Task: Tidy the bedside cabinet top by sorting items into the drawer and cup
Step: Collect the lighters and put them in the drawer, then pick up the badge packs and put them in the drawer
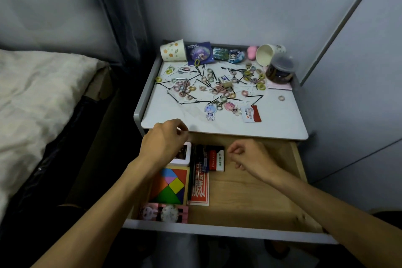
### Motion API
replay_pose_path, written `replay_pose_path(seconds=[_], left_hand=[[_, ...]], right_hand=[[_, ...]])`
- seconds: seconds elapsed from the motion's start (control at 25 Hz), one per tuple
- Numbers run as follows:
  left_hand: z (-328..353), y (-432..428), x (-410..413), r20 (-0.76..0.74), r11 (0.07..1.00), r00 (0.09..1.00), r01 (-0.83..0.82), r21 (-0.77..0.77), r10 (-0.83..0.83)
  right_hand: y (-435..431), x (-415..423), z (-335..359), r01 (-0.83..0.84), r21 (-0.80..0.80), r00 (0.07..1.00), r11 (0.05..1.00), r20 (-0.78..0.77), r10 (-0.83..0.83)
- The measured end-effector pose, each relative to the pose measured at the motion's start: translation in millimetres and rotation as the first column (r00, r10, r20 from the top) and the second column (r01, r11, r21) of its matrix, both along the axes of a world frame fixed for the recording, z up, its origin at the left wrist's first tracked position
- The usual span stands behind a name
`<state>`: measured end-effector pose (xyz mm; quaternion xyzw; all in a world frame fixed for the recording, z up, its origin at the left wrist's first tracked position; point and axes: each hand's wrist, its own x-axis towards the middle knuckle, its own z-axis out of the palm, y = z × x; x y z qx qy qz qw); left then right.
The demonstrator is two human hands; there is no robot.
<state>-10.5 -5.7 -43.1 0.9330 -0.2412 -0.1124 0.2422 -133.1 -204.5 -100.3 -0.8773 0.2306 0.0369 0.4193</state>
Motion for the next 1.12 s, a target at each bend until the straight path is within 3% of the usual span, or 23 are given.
replay_pose_path(seconds=[0.2, 0.36, 0.52, 0.68, 0.84, 0.92, 1.0, 1.12], left_hand=[[24, -22, 5, -0.228, 0.964, 0.973, -0.027, -0.266, -0.036], [31, -51, 23, -0.178, 0.959, 0.982, 0.014, -0.283, -0.067], [29, -85, 48, -0.183, 0.959, 0.980, 0.027, -0.281, -0.081], [27, -121, 89, -0.177, 0.944, 0.984, -0.025, -0.328, -0.035], [23, -166, 141, 0.003, 0.967, 0.998, -0.059, -0.249, 0.062], [20, -191, 168, 0.078, 0.981, 0.994, -0.064, -0.186, 0.080], [15, -215, 196, 0.196, 0.999, 0.980, -0.038, 0.013, 0.035], [14, -237, 231, 0.297, 0.938, 0.946, 0.023, 0.345, -0.132]], right_hand=[[-40, 7, 47, 0.007, -0.022, 0.994, 1.000, 0.106, -0.005], [-81, 32, 63, 0.066, -0.048, 0.989, 0.997, 0.133, -0.059], [-105, 49, 55, -0.033, -0.052, 0.999, 0.998, 0.029, 0.034], [-132, 72, 65, 0.037, -0.201, 0.987, 0.979, 0.163, -0.004], [-166, 95, 84, 0.163, -0.305, 0.939, 0.938, 0.341, -0.052], [-182, 106, 90, 0.248, -0.459, 0.906, 0.853, 0.421, -0.037], [-196, 115, 90, 0.286, -0.603, 0.917, 0.745, 0.398, -0.029], [-211, 124, 82, 0.211, -0.705, 0.965, 0.677, 0.261, -0.028]])
